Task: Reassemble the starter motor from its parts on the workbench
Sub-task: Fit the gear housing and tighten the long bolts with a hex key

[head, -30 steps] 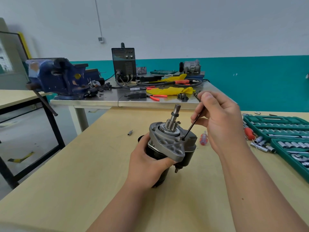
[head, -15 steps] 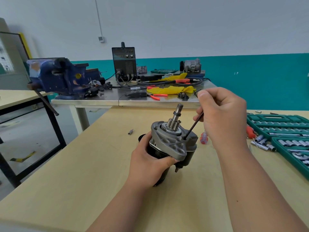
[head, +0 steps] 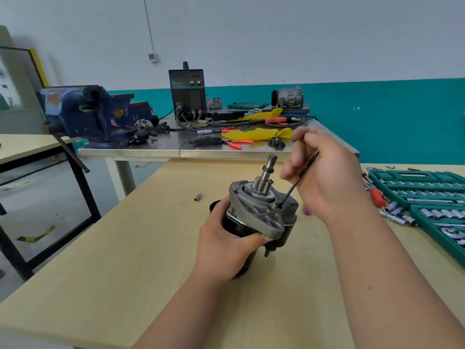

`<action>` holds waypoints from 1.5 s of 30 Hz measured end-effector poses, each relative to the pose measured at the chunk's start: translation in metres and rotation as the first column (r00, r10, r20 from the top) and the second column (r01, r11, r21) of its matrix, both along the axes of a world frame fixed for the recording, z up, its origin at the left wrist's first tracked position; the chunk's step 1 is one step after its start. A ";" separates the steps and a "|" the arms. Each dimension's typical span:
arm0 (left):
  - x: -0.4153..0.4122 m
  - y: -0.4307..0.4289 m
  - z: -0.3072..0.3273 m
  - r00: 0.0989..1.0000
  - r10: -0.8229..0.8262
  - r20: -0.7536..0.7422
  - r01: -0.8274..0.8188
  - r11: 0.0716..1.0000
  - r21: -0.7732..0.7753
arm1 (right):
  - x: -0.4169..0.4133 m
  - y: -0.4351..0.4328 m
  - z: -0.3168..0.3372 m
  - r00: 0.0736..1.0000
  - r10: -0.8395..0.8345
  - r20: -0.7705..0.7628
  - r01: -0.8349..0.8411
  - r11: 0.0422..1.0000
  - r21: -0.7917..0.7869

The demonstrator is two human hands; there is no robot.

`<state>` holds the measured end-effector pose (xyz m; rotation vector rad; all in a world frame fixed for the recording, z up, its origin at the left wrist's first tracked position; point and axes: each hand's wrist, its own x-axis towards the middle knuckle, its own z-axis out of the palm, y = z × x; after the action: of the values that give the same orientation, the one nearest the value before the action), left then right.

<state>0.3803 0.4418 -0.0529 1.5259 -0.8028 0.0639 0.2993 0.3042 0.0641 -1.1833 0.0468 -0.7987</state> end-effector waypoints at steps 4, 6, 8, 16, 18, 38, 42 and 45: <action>-0.001 0.000 0.000 1.000 -0.004 -0.002 0.004 1.000 -0.015 | 0.001 -0.004 -0.003 0.900 0.391 0.193 -0.428 0.878 0.215; -0.001 0.000 0.001 1.000 -0.004 0.001 0.004 1.000 -0.016 | 0.002 -0.006 -0.006 0.869 0.436 0.234 -0.484 0.849 0.213; -0.001 0.001 0.001 1.000 -0.008 -0.003 0.008 1.000 -0.018 | 0.002 -0.009 -0.008 0.842 0.466 0.273 -0.527 0.820 0.225; -0.002 0.004 0.002 1.000 -0.017 -0.005 0.017 0.999 -0.028 | 0.006 -0.021 -0.019 0.783 0.522 0.338 -0.614 0.735 0.287; -0.003 0.004 0.003 1.000 -0.021 -0.003 0.021 0.999 -0.034 | 0.006 -0.022 -0.021 0.777 0.526 0.345 -0.621 0.728 0.290; -0.004 0.003 0.002 0.997 -0.070 0.029 0.071 0.997 -0.032 | 0.003 -0.010 -0.020 0.919 0.234 0.316 -0.362 0.820 0.444; -0.004 0.002 0.002 0.997 -0.078 0.025 0.079 0.996 -0.041 | 0.000 -0.004 -0.022 0.930 0.130 0.343 -0.296 0.817 0.495; -0.005 0.002 0.001 0.997 -0.075 0.033 0.077 0.996 -0.046 | -0.001 0.001 -0.024 0.948 -0.005 0.317 -0.164 0.849 0.503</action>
<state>0.3758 0.4434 -0.0520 1.4511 -0.8777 0.0499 0.2983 0.3052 0.0404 -0.5275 -0.0416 -0.8204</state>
